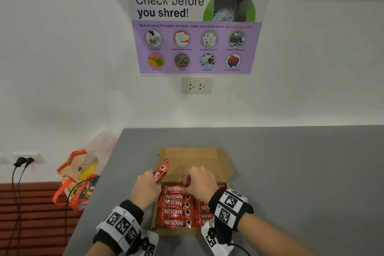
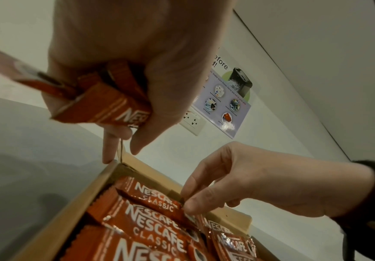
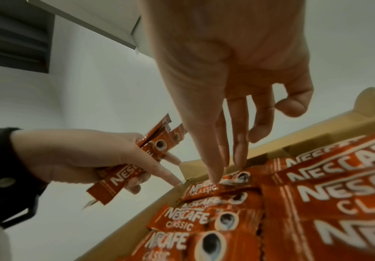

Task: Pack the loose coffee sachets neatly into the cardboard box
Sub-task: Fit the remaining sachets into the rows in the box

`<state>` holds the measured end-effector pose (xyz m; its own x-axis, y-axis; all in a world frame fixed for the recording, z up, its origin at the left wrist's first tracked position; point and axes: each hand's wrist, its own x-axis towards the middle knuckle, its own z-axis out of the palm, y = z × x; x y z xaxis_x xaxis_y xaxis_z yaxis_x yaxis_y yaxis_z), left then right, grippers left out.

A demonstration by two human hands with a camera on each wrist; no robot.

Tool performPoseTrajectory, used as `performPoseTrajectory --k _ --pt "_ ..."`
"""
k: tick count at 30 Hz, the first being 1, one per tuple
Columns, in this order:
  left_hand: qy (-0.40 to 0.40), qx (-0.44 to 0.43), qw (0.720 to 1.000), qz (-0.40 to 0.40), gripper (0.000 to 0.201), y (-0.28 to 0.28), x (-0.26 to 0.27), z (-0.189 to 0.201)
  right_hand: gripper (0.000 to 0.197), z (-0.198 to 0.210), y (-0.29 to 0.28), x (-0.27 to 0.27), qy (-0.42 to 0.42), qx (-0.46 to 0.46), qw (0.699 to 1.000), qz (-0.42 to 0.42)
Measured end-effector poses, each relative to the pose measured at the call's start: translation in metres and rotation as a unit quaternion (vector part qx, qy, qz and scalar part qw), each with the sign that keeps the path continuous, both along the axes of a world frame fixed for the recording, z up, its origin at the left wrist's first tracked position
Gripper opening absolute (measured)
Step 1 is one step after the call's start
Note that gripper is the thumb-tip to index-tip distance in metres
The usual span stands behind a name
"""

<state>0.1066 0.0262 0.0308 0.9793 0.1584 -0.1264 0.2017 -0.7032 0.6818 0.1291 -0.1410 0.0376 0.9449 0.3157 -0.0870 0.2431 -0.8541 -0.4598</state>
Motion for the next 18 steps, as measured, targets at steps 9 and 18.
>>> performPoseTrajectory --k 9,18 --pt "-0.012 0.004 1.0 -0.007 0.015 0.001 -0.003 0.004 0.013 0.002 0.005 -0.004 -0.012 -0.017 0.999 0.034" --pt "-0.068 0.025 0.994 -0.078 0.011 -0.008 0.0 0.028 0.035 0.05 -0.012 -0.004 -0.01 0.231 0.973 -0.011"
